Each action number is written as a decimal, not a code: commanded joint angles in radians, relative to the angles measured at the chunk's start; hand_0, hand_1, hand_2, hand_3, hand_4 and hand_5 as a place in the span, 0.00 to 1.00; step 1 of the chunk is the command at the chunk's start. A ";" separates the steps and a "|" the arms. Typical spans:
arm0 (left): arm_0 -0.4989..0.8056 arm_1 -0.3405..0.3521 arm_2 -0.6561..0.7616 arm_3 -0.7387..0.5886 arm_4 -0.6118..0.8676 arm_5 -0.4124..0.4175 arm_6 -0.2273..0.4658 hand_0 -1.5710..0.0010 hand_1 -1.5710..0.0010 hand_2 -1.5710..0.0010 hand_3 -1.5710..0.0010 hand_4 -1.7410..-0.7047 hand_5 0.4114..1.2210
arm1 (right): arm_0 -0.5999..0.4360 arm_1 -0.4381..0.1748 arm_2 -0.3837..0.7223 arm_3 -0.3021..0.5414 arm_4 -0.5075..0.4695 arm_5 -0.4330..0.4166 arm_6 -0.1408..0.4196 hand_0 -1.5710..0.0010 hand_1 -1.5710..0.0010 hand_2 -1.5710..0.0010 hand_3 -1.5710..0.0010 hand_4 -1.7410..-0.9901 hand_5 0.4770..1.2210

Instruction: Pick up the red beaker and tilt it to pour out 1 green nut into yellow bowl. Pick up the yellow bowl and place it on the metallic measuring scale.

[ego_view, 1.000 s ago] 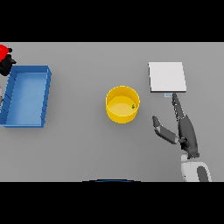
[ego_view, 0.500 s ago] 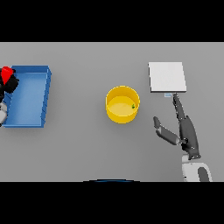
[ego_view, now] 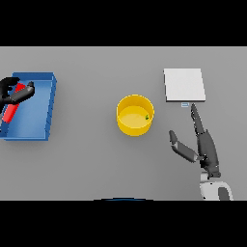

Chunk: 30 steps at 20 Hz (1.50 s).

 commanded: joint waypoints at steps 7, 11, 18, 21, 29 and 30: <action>-0.010 -0.016 0.026 0.013 0.015 0.022 -0.035 0.95 0.96 0.96 0.96 0.92 0.32 | -0.011 0.000 0.020 -0.009 0.047 -0.013 0.056 1.00 1.00 1.00 1.00 0.73 0.25; -0.002 -0.019 0.038 0.016 0.017 0.039 -0.085 0.98 0.98 0.98 0.98 0.93 0.33 | -0.054 -0.036 0.043 -0.003 0.069 0.031 0.050 1.00 1.00 1.00 1.00 0.77 0.29; -0.017 -0.044 0.025 0.012 0.017 0.050 -0.054 1.00 1.00 1.00 1.00 0.91 0.37 | -0.244 -0.196 0.143 0.058 0.244 0.157 0.097 1.00 1.00 1.00 1.00 0.62 0.28; -0.018 -0.033 0.031 0.027 0.022 0.028 -0.073 1.00 1.00 1.00 1.00 0.91 0.37 | -0.332 -0.275 0.202 0.088 0.347 0.207 0.079 1.00 1.00 1.00 1.00 0.62 0.26; -0.022 -0.041 0.018 0.008 0.019 0.034 -0.060 1.00 1.00 1.00 1.00 0.91 0.38 | -0.543 -0.310 0.337 0.214 0.452 0.351 0.039 1.00 1.00 1.00 1.00 0.62 0.25; -0.018 -0.040 0.020 0.013 0.019 0.035 -0.064 1.00 1.00 1.00 1.00 0.91 0.38 | -0.566 -0.309 0.351 0.233 0.460 0.369 0.037 1.00 1.00 1.00 1.00 0.62 0.26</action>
